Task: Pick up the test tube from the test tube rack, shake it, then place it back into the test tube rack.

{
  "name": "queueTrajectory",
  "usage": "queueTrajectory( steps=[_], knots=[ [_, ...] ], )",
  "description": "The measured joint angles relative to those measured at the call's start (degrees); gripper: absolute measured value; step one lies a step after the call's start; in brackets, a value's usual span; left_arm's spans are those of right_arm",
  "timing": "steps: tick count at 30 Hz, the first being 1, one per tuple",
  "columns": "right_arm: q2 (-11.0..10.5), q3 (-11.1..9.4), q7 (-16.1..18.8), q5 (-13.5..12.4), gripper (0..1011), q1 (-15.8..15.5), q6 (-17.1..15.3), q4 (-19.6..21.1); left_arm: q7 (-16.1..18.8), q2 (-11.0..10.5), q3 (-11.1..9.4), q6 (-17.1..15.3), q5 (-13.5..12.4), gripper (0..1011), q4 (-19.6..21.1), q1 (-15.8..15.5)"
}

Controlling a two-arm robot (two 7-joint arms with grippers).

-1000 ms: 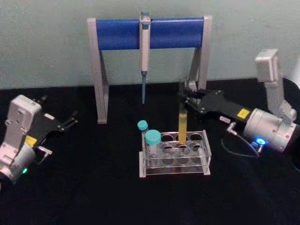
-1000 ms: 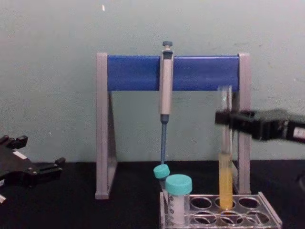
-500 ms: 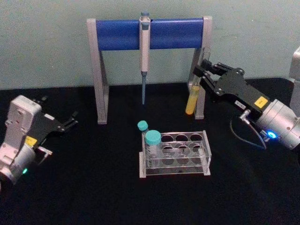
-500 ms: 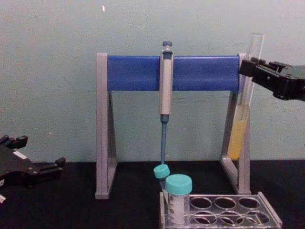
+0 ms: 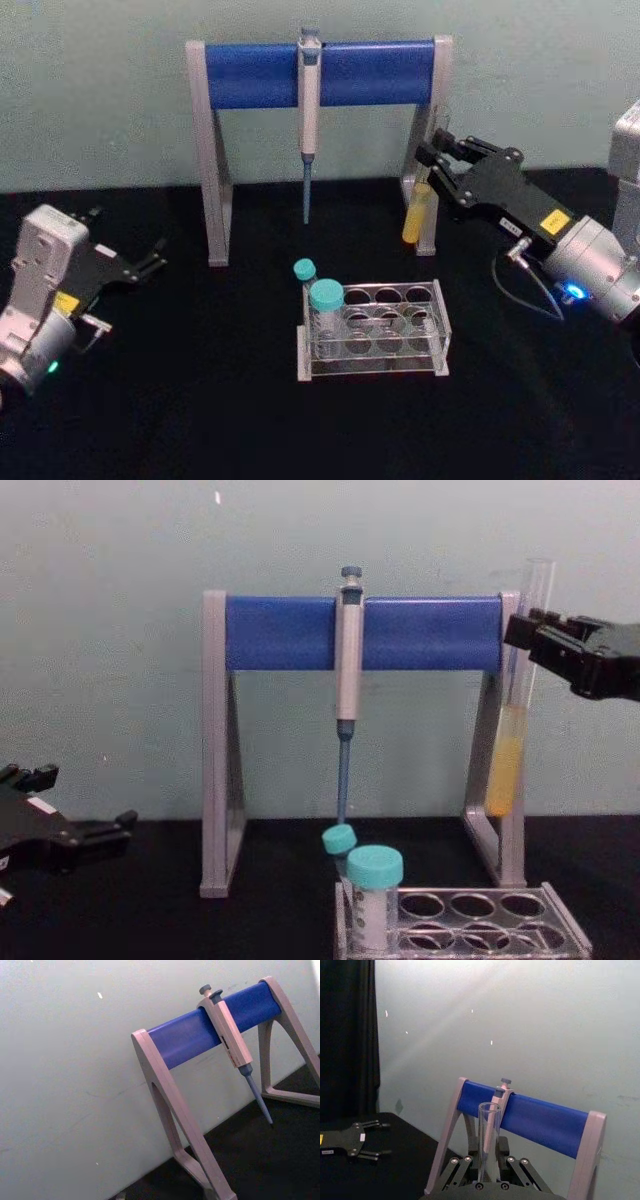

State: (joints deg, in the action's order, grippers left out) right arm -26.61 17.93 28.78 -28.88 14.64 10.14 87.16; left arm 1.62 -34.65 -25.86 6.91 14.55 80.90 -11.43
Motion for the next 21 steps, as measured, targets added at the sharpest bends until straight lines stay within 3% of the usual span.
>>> queueTrajectory(
  steps=[8, 12, 21],
  knots=[
    [1.0, -0.2, 0.7, 0.7, 228, 0.3, 0.7, -1.0, 0.0, 0.0, 0.0, 0.0, 0.0, 1001, 0.0, 0.0],
    [1.3, 0.2, 3.3, -0.1, 229, 1.2, 1.0, -2.0, 0.0, 0.0, 0.0, 0.0, 0.0, 1001, 0.0, 0.0],
    [-0.9, 1.8, 11.6, -6.5, 228, 3.1, -2.7, -3.0, 0.0, 0.0, 0.0, 0.0, 0.0, 1001, 0.0, 0.0]
  ],
)
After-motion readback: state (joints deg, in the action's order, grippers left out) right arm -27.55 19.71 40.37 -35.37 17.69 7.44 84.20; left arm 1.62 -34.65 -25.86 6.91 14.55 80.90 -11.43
